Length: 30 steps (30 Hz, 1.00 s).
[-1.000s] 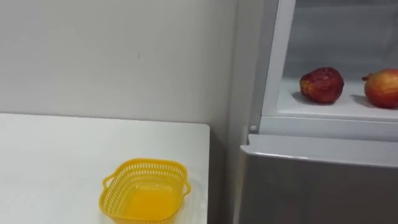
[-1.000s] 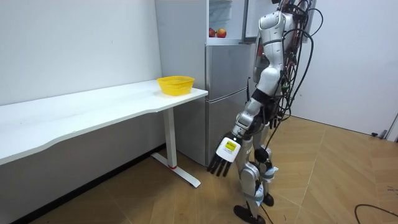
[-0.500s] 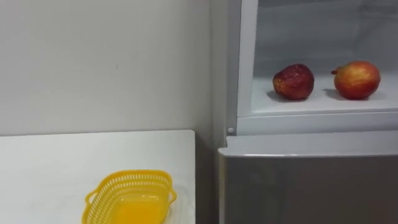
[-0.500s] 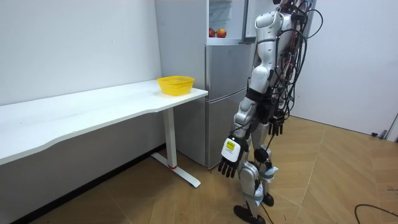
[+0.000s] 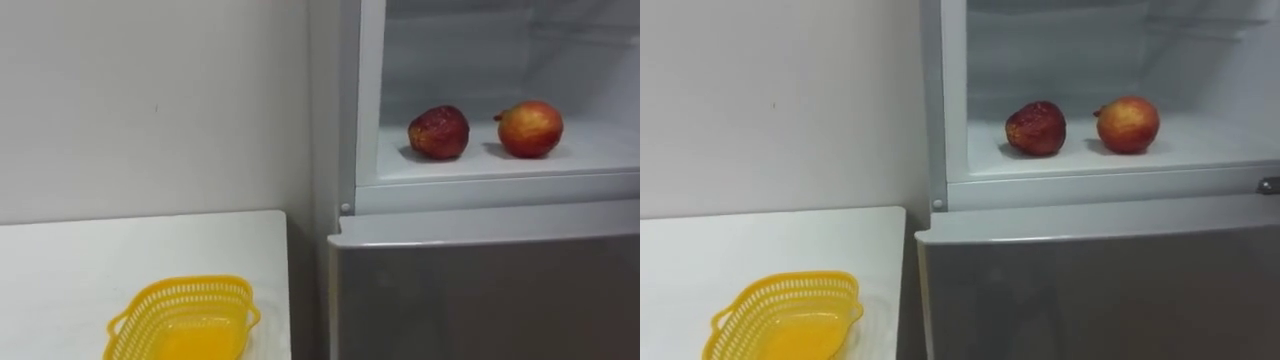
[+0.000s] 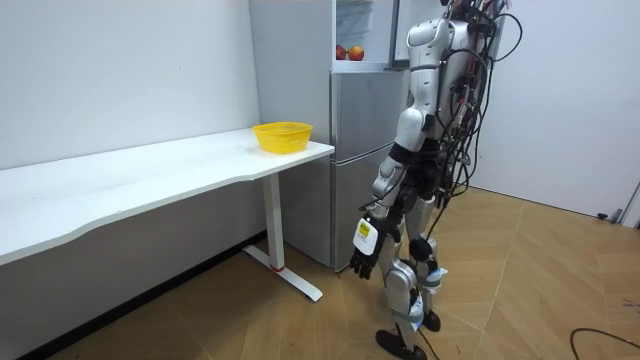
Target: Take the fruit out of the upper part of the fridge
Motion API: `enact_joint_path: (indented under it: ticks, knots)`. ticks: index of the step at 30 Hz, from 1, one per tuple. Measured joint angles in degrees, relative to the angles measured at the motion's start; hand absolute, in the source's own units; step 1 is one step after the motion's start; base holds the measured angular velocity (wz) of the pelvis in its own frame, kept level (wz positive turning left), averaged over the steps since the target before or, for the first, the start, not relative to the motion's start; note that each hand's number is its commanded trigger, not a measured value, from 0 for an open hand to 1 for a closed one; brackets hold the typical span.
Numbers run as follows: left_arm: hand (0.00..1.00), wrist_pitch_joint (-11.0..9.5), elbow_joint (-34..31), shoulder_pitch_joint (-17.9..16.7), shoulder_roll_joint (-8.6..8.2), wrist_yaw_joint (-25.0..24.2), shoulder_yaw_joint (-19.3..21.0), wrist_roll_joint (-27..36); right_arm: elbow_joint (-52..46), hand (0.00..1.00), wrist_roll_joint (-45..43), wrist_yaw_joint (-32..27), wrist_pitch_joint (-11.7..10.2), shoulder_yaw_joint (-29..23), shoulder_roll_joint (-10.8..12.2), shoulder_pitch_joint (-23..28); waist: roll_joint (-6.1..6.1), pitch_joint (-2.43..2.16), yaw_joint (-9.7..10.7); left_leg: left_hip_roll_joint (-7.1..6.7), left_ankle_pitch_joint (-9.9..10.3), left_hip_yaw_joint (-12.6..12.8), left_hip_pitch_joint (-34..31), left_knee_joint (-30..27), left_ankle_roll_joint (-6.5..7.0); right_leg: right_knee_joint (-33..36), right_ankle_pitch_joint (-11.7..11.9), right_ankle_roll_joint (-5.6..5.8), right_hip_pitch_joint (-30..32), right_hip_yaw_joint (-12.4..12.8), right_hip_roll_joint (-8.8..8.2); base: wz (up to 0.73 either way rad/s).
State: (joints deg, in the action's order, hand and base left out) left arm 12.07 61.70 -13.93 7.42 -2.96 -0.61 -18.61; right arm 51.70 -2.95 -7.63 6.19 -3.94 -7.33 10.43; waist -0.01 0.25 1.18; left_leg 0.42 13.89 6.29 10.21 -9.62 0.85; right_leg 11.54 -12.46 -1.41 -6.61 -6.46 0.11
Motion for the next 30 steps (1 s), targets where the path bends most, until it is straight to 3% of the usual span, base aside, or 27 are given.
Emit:
enact_joint_path:
  ticks: [4, 8, 10, 14, 17, 20, 30]
  knots:
    - [0.00, -0.9, -1.2, -0.8, -0.05, -1.6, 0.5, -0.8, -18.9, 0.00, -0.3, -1.2, -1.6, -2.0, 1.3, 3.6, 0.43, -0.53, 1.5, 0.04, 0.0, 0.5, -0.9, -0.1, 0.00, -0.1, 0.2, -0.03, 1.3, 0.4, 0.07, -0.07]
    - [0.00, -3.1, -0.8, -2.2, -0.13, -1.4, 1.0, -0.8, -37.9, 0.00, -0.4, -3.6, -4.0, -1.9, 1.9, 7.8, 1.08, -0.47, 1.7, 0.13, 0.0, 1.7, -0.2, 0.0, -0.01, 0.1, 0.4, -0.12, 1.0, 2.1, 0.67, -0.25]
    - [0.00, -4.4, -0.7, -2.1, -0.20, -1.1, 1.3, -0.7, -46.3, 0.00, -3.1, -3.9, -4.2, -1.9, 2.0, 9.0, 1.04, -0.48, 1.9, 0.16, 0.0, 2.4, -0.3, 0.0, -0.02, 0.1, 0.4, -0.12, 1.8, 2.9, 0.76, -0.23]
    - [0.00, -5.5, -0.9, -2.4, 0.04, -0.9, -0.1, 1.0, -61.9, 0.00, -6.0, -5.6, -5.7, -1.6, 1.8, 8.9, 0.86, -0.55, 1.9, 0.22, 0.0, 3.3, -1.1, 0.2, -0.02, 0.2, 0.4, -0.14, 2.7, 4.6, 1.19, -0.19]
    - [0.00, -6.9, 0.2, -2.4, 0.11, 0.4, -1.5, 1.0, -68.7, 0.00, -6.4, -7.0, -8.7, -0.7, 1.6, 8.3, 1.02, -0.75, 1.7, 0.27, 0.0, 3.3, -0.9, 0.2, -0.02, 0.2, 0.6, -0.22, 2.5, 4.9, 1.29, -0.11]
    - [0.00, -8.8, 1.8, -2.6, 0.13, 1.2, -2.1, 1.8, -73.5, 0.00, -9.2, -8.5, -10.0, 0.7, 1.6, 8.1, 0.96, -0.82, 1.5, 0.39, 0.0, 3.3, -0.7, 0.3, -0.02, 0.2, 0.7, -0.28, 2.4, 5.1, 1.48, -0.08]
    - [0.00, -10.8, 3.5, -1.9, 0.35, -0.2, -4.0, 2.2, -80.0, 0.00, -19.2, -11.5, -13.1, 3.3, 1.4, 4.6, 1.09, -0.81, 0.9, 0.71, 0.0, 3.2, -2.2, 0.2, -0.02, 0.2, 1.0, -0.59, 3.7, 4.1, 1.64, 0.04]
